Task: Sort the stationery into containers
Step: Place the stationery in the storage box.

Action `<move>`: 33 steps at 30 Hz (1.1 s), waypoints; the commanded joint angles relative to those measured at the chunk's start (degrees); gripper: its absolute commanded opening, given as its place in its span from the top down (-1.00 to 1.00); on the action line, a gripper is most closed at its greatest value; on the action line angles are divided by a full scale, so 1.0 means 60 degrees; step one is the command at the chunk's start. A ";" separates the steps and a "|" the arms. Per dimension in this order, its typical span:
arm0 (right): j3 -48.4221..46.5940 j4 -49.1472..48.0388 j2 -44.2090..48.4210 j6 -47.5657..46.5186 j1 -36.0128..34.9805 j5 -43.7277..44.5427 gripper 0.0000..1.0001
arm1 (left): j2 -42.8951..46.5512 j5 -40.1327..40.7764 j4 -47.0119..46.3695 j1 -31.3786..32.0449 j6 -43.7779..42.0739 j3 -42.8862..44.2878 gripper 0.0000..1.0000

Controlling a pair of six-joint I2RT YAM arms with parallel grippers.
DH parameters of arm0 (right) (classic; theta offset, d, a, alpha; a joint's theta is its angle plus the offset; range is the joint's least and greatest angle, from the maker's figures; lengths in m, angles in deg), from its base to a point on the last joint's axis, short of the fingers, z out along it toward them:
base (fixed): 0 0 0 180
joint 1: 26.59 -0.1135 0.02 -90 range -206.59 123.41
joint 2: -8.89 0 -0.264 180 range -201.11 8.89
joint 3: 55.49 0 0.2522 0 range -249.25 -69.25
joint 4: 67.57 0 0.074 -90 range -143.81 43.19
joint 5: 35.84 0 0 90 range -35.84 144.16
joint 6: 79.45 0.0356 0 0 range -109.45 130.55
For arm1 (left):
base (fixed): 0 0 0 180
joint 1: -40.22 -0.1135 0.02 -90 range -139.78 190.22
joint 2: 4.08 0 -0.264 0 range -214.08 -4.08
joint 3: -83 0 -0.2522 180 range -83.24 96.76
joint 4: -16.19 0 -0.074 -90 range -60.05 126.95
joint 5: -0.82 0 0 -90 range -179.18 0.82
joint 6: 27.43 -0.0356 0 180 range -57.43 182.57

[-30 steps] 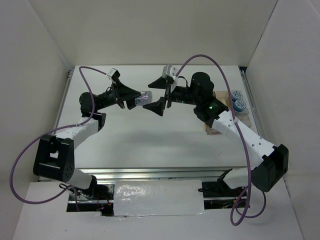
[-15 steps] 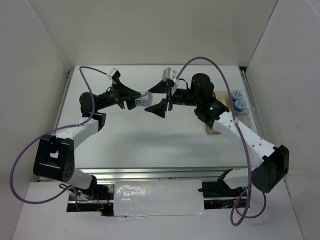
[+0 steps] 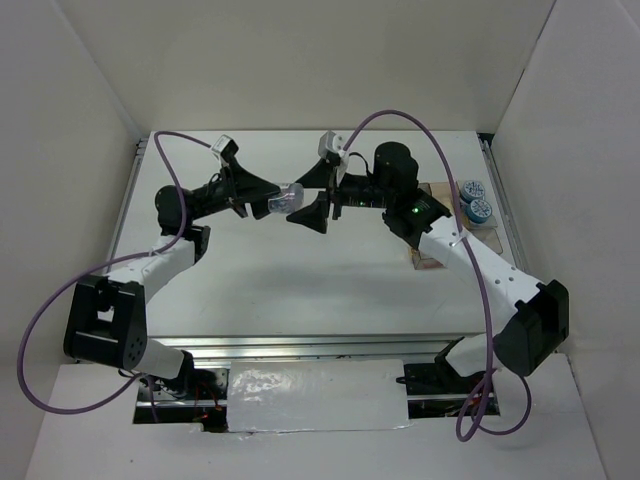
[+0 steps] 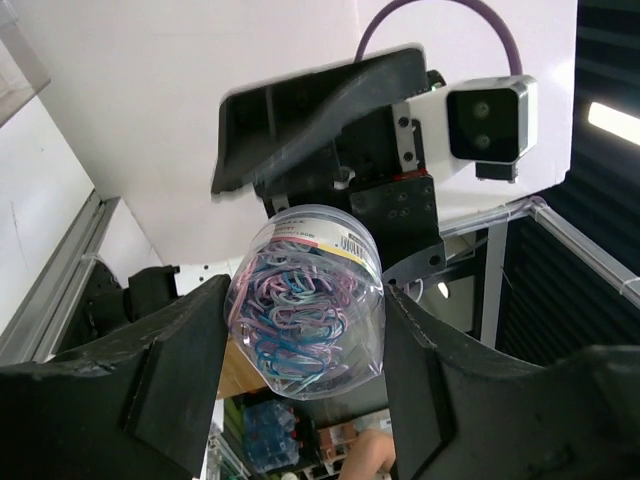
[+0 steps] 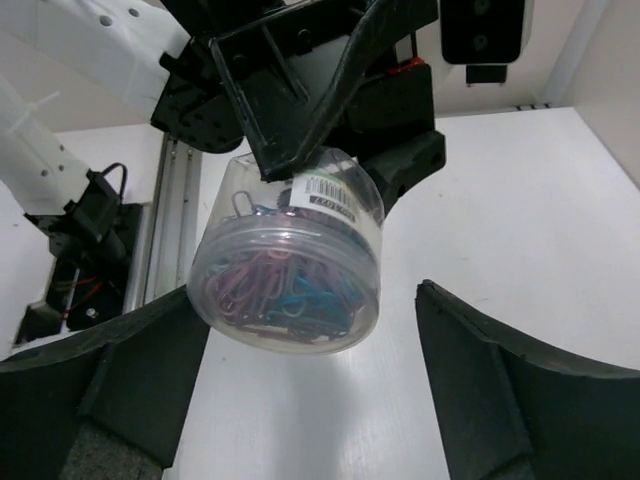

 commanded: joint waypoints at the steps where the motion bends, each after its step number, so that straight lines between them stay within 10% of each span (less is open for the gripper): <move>1: -0.0444 0.0079 -0.0013 0.0113 -0.0011 0.0050 -0.71 | 0.0427 0.0216 -0.5581 0.0018 0.1394 0.0113 0.98; 6: -0.0341 -0.0096 0.0103 0.0303 0.0105 0.0138 -0.24 | 0.0398 0.0216 -0.5595 0.0004 0.1409 0.0128 0.97; 11: -0.0385 -0.0228 0.0235 0.0450 0.0135 0.0182 -0.87 | 0.0354 0.0231 -0.5581 0.0047 0.1365 0.0099 0.97; 25: -0.0692 -0.0420 0.0280 0.0831 0.0004 -0.0024 -0.88 | 0.0178 0.0187 -0.5537 0.0135 0.1321 0.0069 0.96; 31: -0.0751 -0.0111 0.0236 0.0597 -0.0070 0.0152 -0.32 | 0.0222 0.0143 -0.5405 0.0179 0.1248 0.0069 0.89; 33: -0.0795 0.0020 0.0221 0.0510 -0.0085 0.0313 -0.06 | 0.0266 -0.0017 -0.4911 0.0194 0.1117 0.0026 0.50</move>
